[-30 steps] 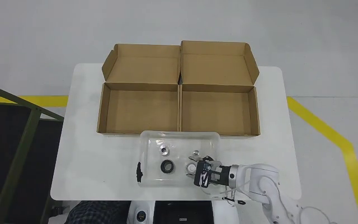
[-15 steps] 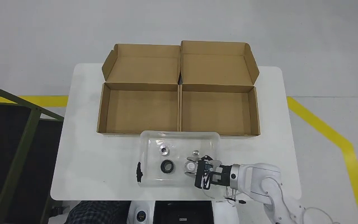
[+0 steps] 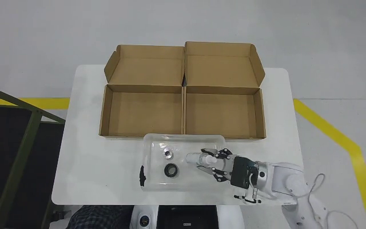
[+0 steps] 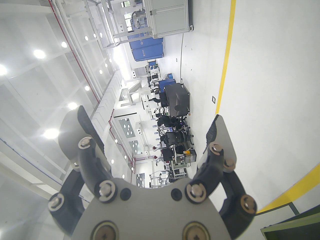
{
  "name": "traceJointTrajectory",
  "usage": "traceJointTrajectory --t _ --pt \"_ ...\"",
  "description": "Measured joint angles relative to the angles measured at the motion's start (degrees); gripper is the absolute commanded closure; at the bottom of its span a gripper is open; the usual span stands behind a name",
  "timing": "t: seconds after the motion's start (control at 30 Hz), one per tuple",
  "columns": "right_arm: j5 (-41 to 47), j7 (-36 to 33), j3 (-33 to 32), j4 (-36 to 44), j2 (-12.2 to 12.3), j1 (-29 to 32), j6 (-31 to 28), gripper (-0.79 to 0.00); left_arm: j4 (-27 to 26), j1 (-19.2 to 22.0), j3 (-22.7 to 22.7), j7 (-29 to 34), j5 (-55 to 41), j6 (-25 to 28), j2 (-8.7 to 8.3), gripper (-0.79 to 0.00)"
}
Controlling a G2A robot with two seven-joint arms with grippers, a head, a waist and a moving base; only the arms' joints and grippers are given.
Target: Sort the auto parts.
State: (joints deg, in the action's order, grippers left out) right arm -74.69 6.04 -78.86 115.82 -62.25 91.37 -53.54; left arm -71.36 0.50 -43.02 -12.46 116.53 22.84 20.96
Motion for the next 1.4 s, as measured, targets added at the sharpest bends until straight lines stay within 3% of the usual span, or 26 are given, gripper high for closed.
traceJointTrajectory --t 0.27,0.8,1.23,1.4 --pt "8.74 6.06 -2.40 -1.50 0.10 -0.75 0.00 0.000 0.00 0.00 0.00 0.00 0.00 0.00 0.00 -0.785" --pt "24.12 11.99 -3.78 -3.18 -0.57 -2.51 6.16 0.000 0.00 0.00 0.00 0.00 0.00 0.00 0.00 -0.785" --pt "26.04 12.28 -4.83 -2.63 -0.89 -1.59 8.36 0.000 0.00 0.00 0.00 0.00 0.00 0.00 0.00 -0.785" --pt "22.38 10.02 -4.47 -1.66 -1.01 -1.96 10.73 0.000 0.00 0.00 0.00 0.00 0.00 0.00 0.00 -0.785"
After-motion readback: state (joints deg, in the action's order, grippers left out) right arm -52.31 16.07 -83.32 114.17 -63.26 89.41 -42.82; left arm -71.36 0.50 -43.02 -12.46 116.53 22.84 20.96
